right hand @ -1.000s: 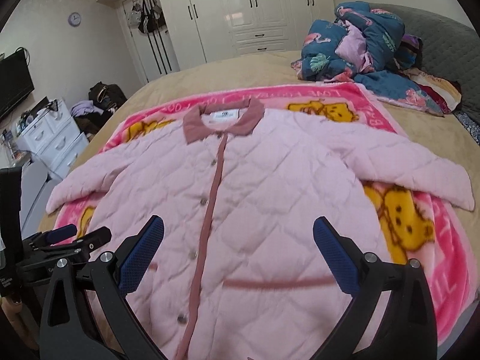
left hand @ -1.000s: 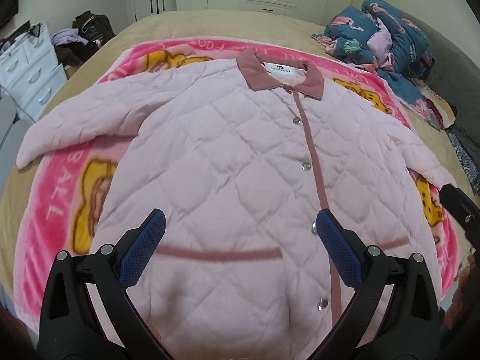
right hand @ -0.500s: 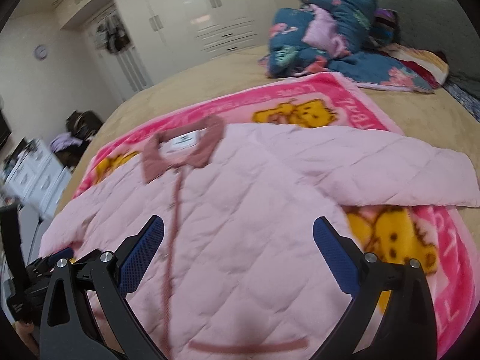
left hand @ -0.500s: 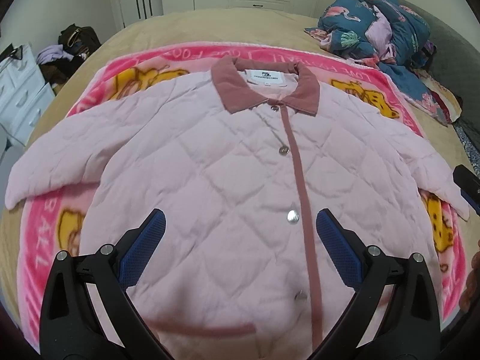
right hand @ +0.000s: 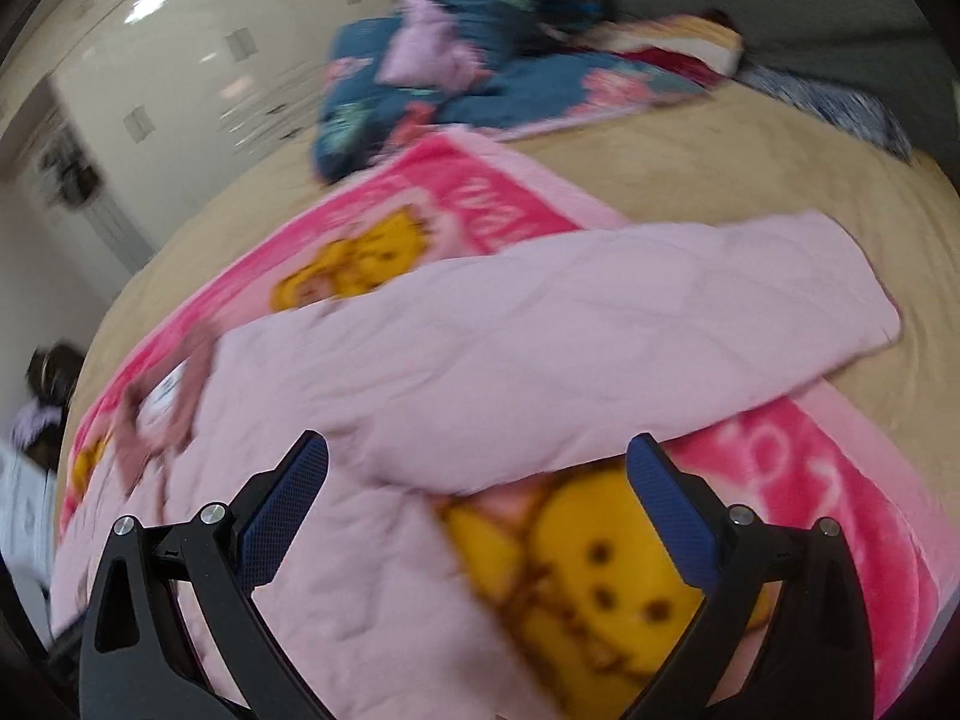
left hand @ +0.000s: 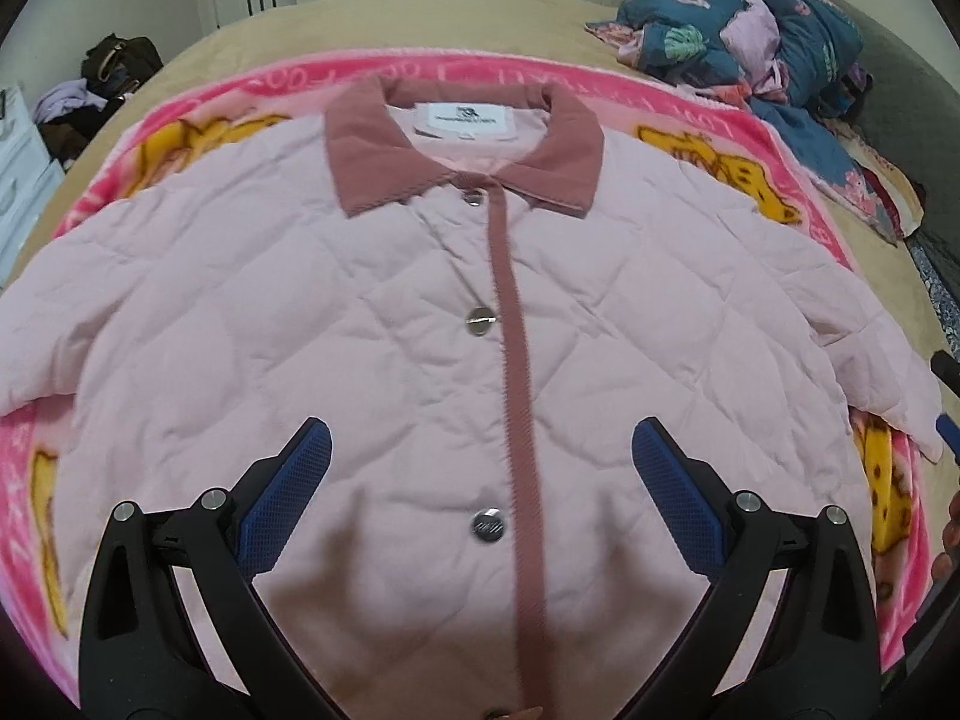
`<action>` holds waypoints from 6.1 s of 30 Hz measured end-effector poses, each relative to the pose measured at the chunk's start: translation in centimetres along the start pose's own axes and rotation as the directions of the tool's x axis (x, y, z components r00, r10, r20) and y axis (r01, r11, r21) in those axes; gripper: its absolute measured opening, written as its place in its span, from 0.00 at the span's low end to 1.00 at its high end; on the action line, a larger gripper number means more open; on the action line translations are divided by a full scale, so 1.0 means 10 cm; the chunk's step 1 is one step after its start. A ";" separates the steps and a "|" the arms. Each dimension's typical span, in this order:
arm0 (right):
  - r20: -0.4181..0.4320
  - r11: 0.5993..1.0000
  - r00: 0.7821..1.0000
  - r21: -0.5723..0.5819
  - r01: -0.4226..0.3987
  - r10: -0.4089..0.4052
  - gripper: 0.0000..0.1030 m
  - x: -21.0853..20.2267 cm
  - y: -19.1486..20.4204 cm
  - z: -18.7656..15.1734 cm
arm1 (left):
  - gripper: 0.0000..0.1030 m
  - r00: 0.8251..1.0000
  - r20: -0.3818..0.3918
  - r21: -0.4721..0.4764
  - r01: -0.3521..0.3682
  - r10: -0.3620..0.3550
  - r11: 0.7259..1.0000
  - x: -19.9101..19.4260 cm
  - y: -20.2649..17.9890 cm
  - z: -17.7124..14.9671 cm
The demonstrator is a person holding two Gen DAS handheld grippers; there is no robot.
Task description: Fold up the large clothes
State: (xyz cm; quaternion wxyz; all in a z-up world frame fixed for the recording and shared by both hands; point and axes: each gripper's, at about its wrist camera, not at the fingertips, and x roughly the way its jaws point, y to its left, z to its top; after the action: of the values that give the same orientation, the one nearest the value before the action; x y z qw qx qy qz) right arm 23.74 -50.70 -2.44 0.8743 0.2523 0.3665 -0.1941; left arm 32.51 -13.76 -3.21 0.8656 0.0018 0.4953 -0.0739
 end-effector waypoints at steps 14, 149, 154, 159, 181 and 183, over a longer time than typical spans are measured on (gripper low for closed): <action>-0.027 0.924 0.982 0.336 0.184 -0.186 0.96 0.37 -1.29 0.29 | 0.91 1.000 -0.005 0.069 0.006 -0.006 0.998 0.36 -0.52 0.28; -0.159 0.867 0.977 -0.457 -0.198 0.139 0.78 0.83 1.84 -0.71 | 0.14 0.988 0.100 -0.075 0.129 -0.121 0.989 0.39 1.85 0.15; -0.160 0.866 0.983 -0.474 -0.161 0.095 0.81 1.00 1.82 -0.80 | 0.17 0.988 0.096 -0.076 0.132 -0.124 0.988 0.40 1.84 0.13; -0.155 0.881 0.978 -0.431 -0.195 0.141 0.84 0.84 1.78 -0.77 | 0.22 0.988 0.095 -0.054 0.125 -0.120 0.991 0.25 1.82 0.10; -0.106 0.834 0.953 -0.463 -0.300 0.283 0.96 -0.01 2.42 -1.02 | 0.91 0.989 0.145 -0.191 0.065 -0.037 0.979 -0.49 2.45 -0.15; -0.101 0.823 0.953 -0.483 -0.297 0.285 0.96 -0.07 2.53 -1.07 | 0.91 0.988 0.151 -0.206 0.048 -0.017 0.977 -0.53 2.54 -0.22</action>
State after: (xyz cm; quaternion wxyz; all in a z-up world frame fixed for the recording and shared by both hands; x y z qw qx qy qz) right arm 30.79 -24.16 -0.85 0.9241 0.0762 0.3717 0.0446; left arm 31.30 12.19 -1.52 0.8940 -0.1029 0.4347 -0.0353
